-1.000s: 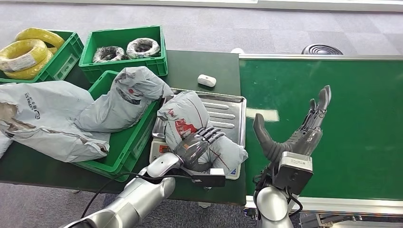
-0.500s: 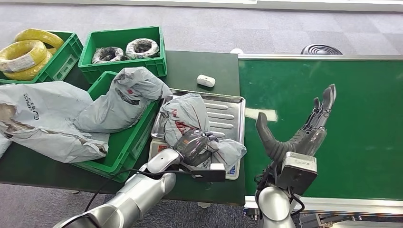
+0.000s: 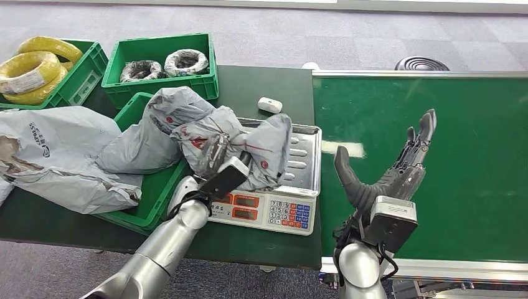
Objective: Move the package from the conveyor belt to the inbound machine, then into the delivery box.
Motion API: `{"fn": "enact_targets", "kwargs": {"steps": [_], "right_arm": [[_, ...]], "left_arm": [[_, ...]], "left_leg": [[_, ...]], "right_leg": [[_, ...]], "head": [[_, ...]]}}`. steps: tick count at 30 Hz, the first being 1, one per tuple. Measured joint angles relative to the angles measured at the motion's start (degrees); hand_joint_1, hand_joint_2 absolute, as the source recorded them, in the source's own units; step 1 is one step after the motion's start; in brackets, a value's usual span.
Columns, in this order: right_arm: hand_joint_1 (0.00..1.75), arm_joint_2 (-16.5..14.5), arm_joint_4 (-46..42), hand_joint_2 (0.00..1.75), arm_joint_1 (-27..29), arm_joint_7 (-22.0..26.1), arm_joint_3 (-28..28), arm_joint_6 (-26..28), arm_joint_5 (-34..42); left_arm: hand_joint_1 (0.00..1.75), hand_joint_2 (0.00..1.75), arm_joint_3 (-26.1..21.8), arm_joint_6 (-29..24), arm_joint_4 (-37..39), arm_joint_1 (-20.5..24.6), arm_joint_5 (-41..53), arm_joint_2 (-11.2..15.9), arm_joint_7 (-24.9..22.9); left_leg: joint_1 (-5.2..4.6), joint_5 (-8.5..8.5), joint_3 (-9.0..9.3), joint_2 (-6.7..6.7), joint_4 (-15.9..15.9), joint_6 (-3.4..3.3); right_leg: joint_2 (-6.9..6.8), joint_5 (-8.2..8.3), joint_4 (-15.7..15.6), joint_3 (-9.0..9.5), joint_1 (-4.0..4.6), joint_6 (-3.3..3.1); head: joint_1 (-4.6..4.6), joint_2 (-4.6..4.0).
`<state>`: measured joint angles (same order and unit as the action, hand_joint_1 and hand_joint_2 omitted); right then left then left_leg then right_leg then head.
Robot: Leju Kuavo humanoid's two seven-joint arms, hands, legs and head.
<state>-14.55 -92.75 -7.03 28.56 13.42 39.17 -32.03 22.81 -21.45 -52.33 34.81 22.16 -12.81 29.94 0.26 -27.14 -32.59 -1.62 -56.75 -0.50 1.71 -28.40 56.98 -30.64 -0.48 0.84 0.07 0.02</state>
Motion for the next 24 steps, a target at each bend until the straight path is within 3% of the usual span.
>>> {"fn": "enact_targets", "kwargs": {"steps": [5,11,18,24], "right_arm": [[0.00,0.07,2.82,1.75,0.55,1.06,0.08,0.67,1.52],[0.00,0.10,6.54,1.75,0.85,2.30,0.38,0.72,2.28],[0.00,0.05,9.32,1.75,0.76,2.50,0.41,0.74,2.37],[0.00,-0.11,10.93,1.75,0.51,2.58,0.57,0.74,2.37]], "left_arm": [[1.60,1.75,-6.08,-0.02,-12.01,-0.97,-10.19,1.35,0.67],[1.61,1.75,-10.17,-3.12,-18.39,-1.03,-12.63,2.66,1.75],[1.50,1.75,-13.20,-8.02,-18.90,1.37,-12.98,3.84,0.84],[1.49,1.75,-17.62,-11.25,-11.87,6.84,-13.96,5.23,1.83]], "left_leg": [[0.06,0.00,-0.11,-0.01,0.00,0.00],[0.06,0.00,-0.15,0.00,0.00,0.00],[0.06,0.01,-0.15,0.00,0.00,0.00],[0.06,0.04,-0.15,0.00,0.00,0.05]], "right_leg": [[0.00,0.00,0.00,-0.11,0.00,0.00],[0.00,0.00,0.00,-0.15,-0.01,0.00],[0.00,0.00,0.01,-0.16,-0.01,0.00],[0.00,0.00,0.05,-0.18,0.00,-0.01]], "head": [[0.01,0.00],[0.01,0.00],[0.01,0.00],[0.00,0.00]]}}
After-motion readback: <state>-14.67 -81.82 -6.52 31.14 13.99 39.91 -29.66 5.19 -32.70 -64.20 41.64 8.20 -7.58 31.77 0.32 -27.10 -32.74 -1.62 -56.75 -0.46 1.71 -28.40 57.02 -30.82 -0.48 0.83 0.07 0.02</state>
